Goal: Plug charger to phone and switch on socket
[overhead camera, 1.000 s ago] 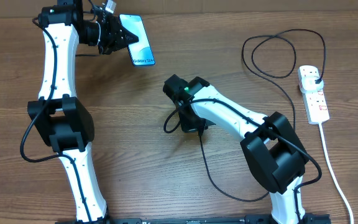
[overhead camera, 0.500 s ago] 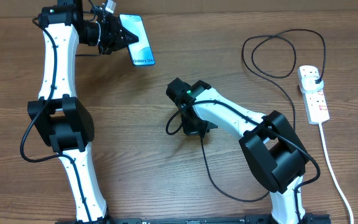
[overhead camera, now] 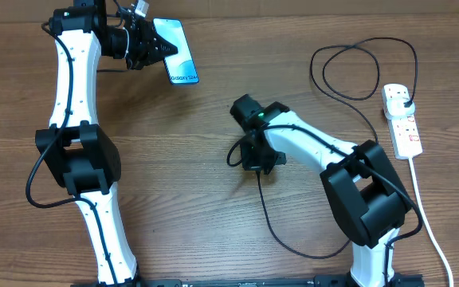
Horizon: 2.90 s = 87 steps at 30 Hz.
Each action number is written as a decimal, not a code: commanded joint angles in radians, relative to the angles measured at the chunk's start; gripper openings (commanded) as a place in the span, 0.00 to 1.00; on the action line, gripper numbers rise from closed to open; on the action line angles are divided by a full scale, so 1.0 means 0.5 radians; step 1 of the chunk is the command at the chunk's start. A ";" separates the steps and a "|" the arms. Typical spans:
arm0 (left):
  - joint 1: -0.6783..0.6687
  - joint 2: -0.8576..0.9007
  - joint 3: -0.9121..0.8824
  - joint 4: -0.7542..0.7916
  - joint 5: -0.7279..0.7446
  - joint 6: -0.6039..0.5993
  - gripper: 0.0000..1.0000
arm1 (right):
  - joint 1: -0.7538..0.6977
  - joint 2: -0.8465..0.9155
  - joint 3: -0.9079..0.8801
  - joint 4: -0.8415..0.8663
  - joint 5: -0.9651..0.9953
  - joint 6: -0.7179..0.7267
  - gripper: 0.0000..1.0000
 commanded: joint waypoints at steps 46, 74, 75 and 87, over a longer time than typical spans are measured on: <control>-0.014 -0.084 0.031 -0.018 0.047 0.048 0.04 | 0.305 0.111 0.166 -0.314 0.256 -0.089 0.39; -0.014 -0.084 0.031 -0.018 0.047 0.047 0.04 | 0.308 0.111 0.056 -0.220 0.345 -0.074 0.17; -0.014 -0.084 0.031 -0.018 0.047 0.048 0.04 | 0.307 0.111 0.056 -0.220 0.348 -0.074 0.17; -0.013 -0.084 0.031 -0.017 0.047 0.048 0.04 | 0.307 0.111 -0.014 -0.175 0.430 -0.075 0.12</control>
